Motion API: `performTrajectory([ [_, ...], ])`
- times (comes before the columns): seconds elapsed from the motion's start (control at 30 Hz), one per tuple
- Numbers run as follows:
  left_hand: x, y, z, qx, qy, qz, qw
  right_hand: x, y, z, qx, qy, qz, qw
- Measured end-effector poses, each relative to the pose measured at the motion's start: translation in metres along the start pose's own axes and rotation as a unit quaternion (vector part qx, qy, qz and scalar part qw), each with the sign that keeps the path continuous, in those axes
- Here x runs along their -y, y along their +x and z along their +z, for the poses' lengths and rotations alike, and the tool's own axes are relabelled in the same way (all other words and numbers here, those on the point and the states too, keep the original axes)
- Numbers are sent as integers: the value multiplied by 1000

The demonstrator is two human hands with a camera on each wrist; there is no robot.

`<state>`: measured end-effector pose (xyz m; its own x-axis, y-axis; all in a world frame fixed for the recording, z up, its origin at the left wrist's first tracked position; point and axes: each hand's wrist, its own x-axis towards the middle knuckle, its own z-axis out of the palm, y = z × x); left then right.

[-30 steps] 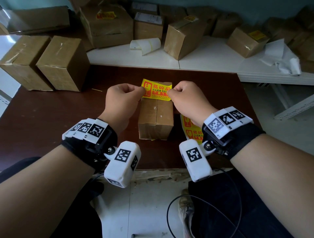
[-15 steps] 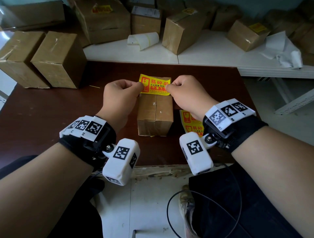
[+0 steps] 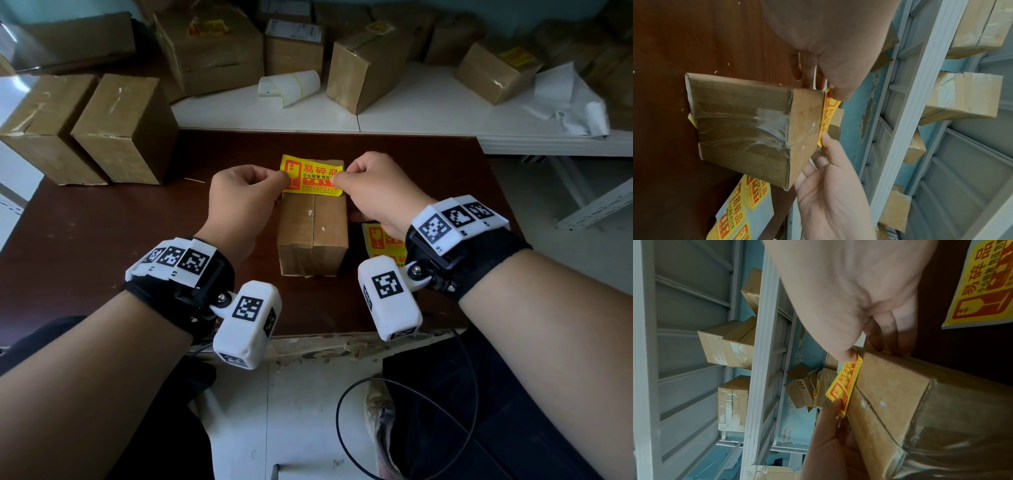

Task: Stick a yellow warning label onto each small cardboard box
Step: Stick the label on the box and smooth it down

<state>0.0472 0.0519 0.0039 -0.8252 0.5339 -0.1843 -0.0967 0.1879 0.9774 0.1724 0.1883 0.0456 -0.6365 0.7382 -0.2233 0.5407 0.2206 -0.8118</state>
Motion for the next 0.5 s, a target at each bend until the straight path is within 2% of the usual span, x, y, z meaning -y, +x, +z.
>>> performTrajectory([
  [0.13,2,3,-2,3,-10,-4,1000,1,1,-2,-1,10,25,1000],
  [0.5,8,8,0,-10,27,10,1000,3,-2,-4,0,-3,23,1000],
])
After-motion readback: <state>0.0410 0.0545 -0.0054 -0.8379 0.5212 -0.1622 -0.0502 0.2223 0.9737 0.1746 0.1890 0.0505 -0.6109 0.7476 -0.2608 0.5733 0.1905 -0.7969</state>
